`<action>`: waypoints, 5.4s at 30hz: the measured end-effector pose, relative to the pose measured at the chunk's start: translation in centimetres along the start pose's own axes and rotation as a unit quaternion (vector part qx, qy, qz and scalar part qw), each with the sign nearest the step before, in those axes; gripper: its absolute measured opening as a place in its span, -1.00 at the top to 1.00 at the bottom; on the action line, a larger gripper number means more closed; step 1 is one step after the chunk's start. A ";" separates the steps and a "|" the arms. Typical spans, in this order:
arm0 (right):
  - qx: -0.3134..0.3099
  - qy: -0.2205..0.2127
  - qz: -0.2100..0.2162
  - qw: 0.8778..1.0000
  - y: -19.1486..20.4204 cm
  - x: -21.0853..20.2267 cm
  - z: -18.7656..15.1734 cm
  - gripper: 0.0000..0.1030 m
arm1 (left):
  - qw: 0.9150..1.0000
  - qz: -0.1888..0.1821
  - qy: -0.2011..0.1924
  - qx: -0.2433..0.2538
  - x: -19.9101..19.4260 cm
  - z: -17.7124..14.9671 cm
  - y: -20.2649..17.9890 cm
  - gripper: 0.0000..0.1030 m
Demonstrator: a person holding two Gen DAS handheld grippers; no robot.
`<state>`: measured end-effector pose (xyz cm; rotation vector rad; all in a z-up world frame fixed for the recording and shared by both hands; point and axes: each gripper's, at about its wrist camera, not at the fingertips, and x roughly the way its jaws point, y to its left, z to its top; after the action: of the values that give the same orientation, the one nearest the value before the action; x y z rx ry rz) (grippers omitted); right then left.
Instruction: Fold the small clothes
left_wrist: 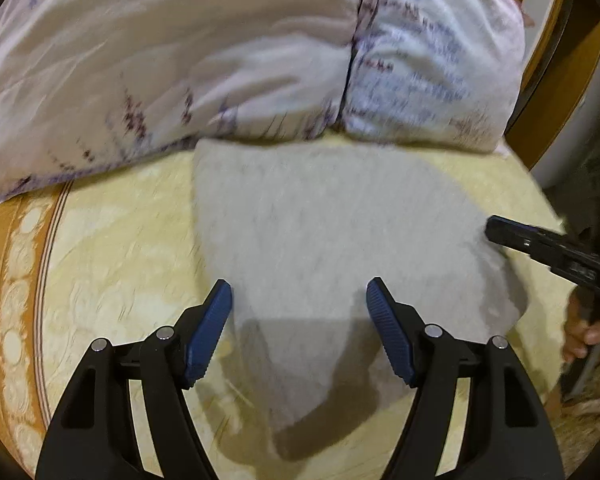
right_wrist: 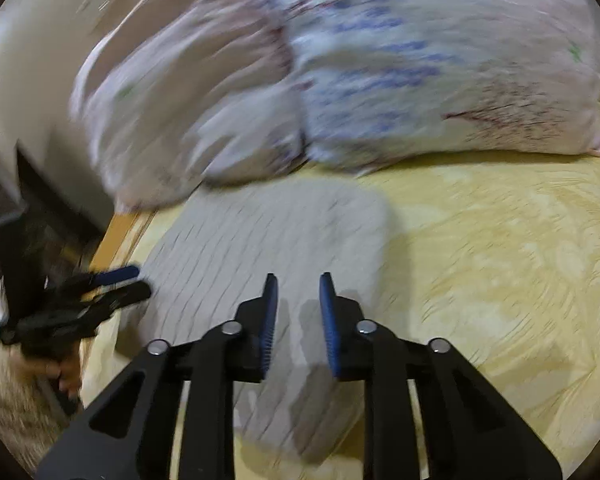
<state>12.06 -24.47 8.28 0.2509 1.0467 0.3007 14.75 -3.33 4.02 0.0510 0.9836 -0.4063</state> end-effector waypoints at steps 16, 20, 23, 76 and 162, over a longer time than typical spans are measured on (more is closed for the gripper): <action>-0.036 0.031 -0.078 0.996 2.8 1.2 -5.3 0.67 | 0.999 0.035 0.016 -0.012 0.0 -3.3 0.4 -0.47; -0.025 0.018 -0.086 0.996 3.1 0.9 -5.8 0.58 | 0.999 0.028 0.024 -0.032 0.7 -4.2 0.5 -0.48; -0.027 -0.022 -0.098 0.995 3.9 -1.2 -6.5 -0.04 | 0.999 0.011 0.008 -0.038 -1.1 -5.0 0.1 -0.51; 0.021 0.033 -0.242 0.969 3.9 1.7 -11.7 -0.97 | 0.986 0.131 0.078 -0.074 0.0 -9.5 -0.6 -0.97; 0.020 0.035 -0.242 0.969 3.8 1.7 -11.6 -0.97 | 0.986 0.131 0.076 -0.074 0.0 -9.6 -0.6 -0.97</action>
<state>2.18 -19.66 2.67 0.0144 1.1490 -0.1539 6.92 -1.77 -1.27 0.0780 1.1388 -0.0873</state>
